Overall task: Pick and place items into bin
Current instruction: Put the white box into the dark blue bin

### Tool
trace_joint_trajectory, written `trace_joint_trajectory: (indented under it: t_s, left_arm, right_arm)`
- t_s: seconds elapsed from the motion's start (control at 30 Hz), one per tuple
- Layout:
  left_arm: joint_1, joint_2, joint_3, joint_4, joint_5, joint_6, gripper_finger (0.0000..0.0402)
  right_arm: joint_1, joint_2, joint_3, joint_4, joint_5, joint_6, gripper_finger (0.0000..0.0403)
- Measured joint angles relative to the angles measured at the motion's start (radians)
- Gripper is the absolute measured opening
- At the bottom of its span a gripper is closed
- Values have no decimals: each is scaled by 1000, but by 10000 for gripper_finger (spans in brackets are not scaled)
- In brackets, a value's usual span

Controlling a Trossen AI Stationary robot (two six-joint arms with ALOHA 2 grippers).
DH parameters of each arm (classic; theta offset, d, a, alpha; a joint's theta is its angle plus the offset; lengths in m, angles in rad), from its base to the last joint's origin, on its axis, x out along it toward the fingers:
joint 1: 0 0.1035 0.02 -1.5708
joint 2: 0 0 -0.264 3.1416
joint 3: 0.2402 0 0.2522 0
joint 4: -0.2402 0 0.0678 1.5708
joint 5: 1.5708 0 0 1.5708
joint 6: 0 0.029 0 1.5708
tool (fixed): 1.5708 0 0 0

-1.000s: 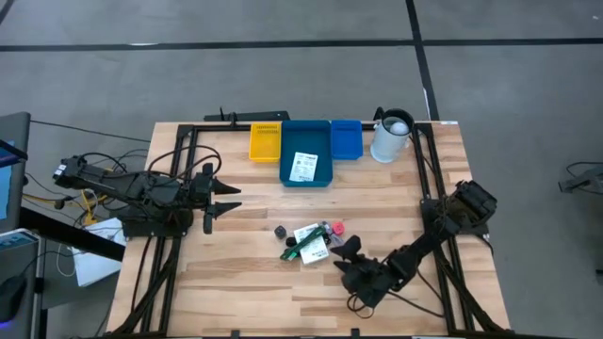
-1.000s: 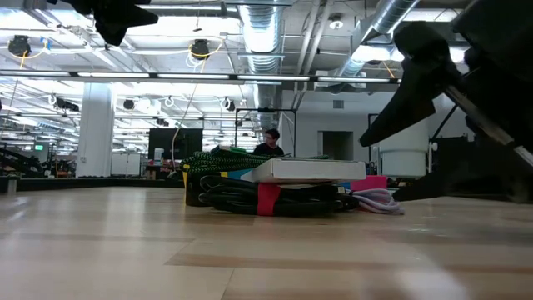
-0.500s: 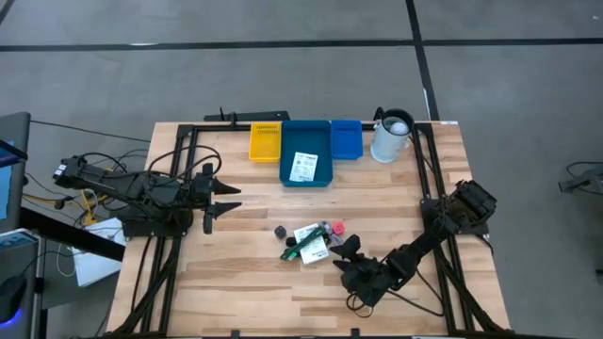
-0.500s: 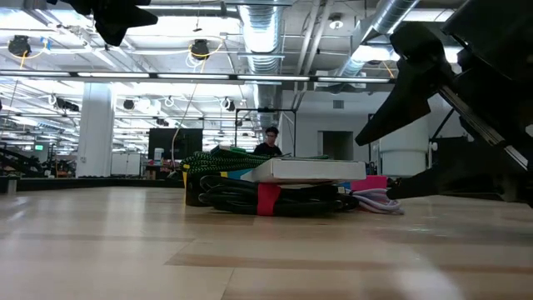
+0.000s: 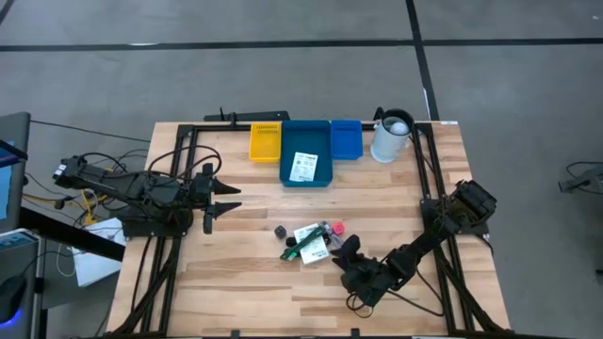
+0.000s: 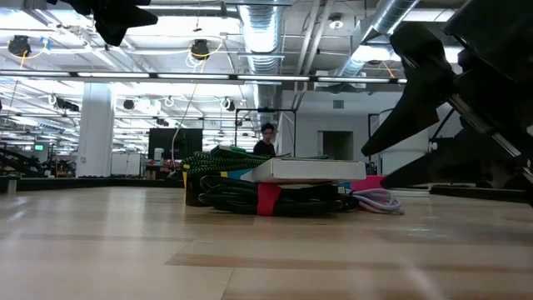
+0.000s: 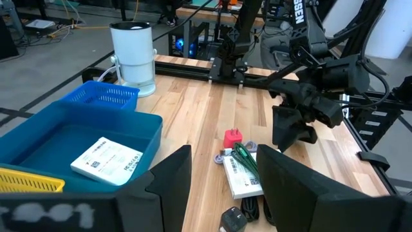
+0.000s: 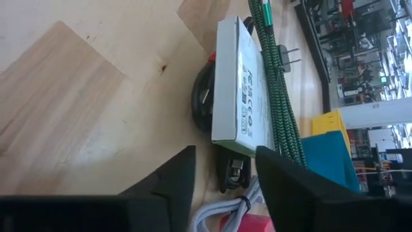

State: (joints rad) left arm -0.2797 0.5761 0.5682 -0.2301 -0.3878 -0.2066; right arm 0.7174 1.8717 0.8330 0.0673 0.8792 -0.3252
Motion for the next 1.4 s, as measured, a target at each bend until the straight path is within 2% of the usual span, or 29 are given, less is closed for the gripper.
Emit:
trace_joint_trajectory:
  t_s: [0.1, 0.23, 0.5, 0.73, 1.4]
  left_arm:
    - [0, 0, 0, 0, 0, 0, 164]
    - [0, 0, 0, 0, 0, 0, 164]
    - [0, 0, 0, -4, 0, 0, 164]
    - [0, 0, 0, -8, 0, 0, 164]
    - [0, 0, 0, -16, 0, 0, 164]
  right_arm:
    - [0, 0, 0, 0, -14, 0, 129]
    - [0, 0, 0, 0, -14, 0, 131]
    - [0, 0, 0, 0, -3, 3, 188]
    - [0, 0, 0, 28, -40, 0, 230]
    - [-62, 0, 0, 45, -48, -27, 226]
